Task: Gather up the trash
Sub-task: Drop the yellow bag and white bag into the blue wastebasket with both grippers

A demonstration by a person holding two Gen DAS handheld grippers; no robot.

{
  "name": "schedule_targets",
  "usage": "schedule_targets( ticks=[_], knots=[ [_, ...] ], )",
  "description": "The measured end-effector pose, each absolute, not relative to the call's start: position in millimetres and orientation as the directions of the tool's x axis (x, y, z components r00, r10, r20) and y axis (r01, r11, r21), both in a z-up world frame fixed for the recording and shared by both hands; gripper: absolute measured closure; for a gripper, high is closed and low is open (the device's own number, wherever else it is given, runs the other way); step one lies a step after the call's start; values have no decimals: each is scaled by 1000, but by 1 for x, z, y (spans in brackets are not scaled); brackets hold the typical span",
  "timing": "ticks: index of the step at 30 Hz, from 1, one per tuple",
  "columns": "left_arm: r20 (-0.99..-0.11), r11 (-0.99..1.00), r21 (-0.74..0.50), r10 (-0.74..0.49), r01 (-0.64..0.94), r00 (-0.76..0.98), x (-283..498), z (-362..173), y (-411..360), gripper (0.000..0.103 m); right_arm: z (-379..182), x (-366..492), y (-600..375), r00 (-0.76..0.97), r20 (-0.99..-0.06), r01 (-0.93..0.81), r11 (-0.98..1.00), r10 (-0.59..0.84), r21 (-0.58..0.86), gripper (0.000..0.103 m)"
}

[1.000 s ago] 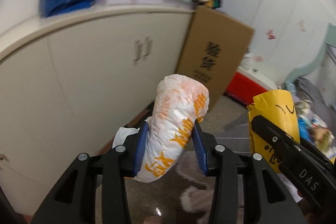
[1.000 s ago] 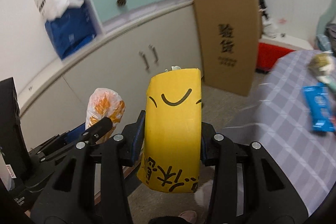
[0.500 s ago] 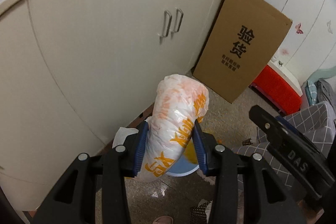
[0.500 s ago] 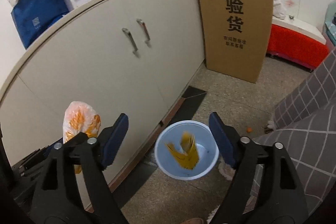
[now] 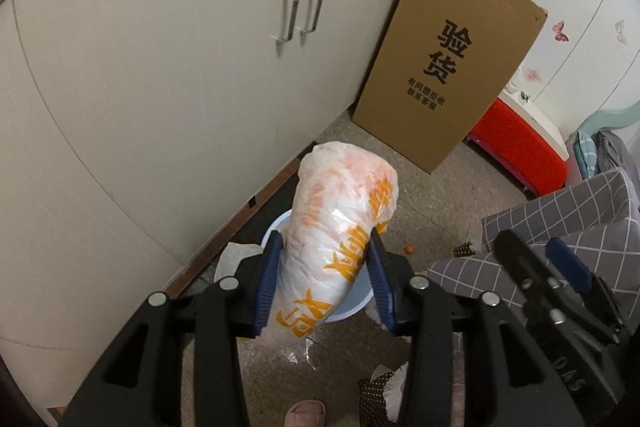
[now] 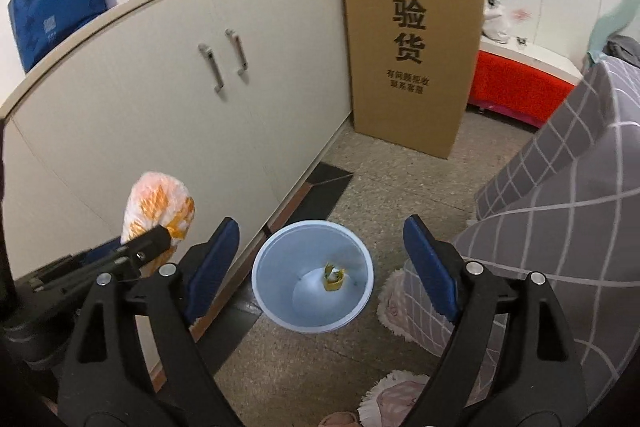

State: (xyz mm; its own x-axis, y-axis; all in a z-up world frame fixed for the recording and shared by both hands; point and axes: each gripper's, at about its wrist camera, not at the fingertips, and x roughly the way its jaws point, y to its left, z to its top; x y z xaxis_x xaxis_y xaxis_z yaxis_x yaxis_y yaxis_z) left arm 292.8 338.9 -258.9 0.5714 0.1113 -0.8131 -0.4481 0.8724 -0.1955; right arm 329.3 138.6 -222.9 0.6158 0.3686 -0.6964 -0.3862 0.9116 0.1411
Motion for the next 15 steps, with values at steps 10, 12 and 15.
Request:
schedule_targets(
  ticks=[10,12,15],
  knots=[
    [-781,883,-232,80,-407,620,328,-252,323,34,-201,332,110,743,-587,-269,947,320,177,16],
    [-768,867,-264,75,-422,636,331,-249,327,19,-200,334,109,744,-586,-266,947,321,181,16],
    [-776,851,-280,71,-443,627,329,-251,329,19,-200,335,109,739,-591,-263,946,323,188,16]
  ],
)
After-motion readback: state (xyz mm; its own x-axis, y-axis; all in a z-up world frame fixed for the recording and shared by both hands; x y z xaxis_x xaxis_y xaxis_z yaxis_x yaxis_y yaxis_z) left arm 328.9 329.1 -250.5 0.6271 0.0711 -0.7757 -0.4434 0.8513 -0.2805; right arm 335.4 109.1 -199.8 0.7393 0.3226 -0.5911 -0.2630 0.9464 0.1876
